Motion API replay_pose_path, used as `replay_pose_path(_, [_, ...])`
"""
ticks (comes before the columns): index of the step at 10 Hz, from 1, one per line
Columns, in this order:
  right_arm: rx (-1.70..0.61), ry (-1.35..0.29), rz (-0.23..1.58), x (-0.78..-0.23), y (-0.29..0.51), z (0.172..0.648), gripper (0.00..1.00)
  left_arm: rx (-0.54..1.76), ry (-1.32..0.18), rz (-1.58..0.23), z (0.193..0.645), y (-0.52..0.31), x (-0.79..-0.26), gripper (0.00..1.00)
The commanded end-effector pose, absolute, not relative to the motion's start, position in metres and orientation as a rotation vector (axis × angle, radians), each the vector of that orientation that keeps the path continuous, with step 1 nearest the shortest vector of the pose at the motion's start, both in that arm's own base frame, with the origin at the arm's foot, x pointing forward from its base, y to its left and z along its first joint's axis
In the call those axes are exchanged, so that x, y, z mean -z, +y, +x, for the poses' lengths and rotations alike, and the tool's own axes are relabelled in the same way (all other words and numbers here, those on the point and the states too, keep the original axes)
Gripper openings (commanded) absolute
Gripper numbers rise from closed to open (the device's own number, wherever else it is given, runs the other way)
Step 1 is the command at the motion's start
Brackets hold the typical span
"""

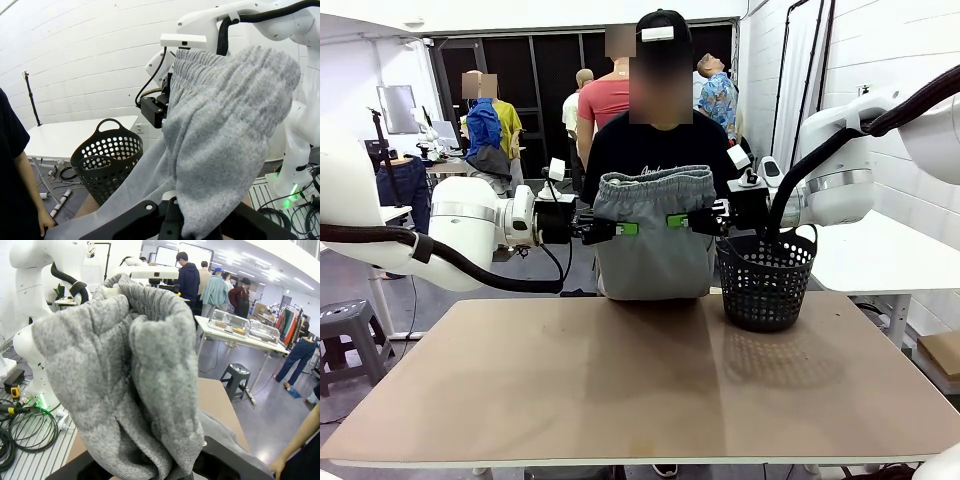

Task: Fold the training pants.
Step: Release the ends of the Training pants and then grab the overlapped ends.

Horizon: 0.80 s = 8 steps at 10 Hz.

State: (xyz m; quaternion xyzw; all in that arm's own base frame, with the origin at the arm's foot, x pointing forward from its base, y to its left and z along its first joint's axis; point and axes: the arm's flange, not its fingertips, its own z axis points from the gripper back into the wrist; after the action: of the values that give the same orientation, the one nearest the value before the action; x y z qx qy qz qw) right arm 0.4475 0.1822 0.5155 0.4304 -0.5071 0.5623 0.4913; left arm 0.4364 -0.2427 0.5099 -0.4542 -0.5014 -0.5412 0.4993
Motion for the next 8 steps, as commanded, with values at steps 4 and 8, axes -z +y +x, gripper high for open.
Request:
replay_pose_path(4, [-1.355, -1.253, 1.066, -0.5166, 0.1806, 0.4428, 0.00, 1.300, -1.237, -1.101, 0.4330, -0.2447, -0.5151, 0.00])
replay_pose_path(8, [-1.355, -1.253, 1.066, -0.5166, 0.1806, 0.4428, 0.00, 1.300, -1.237, -1.101, 0.4330, -0.2447, -0.5151, 0.00])
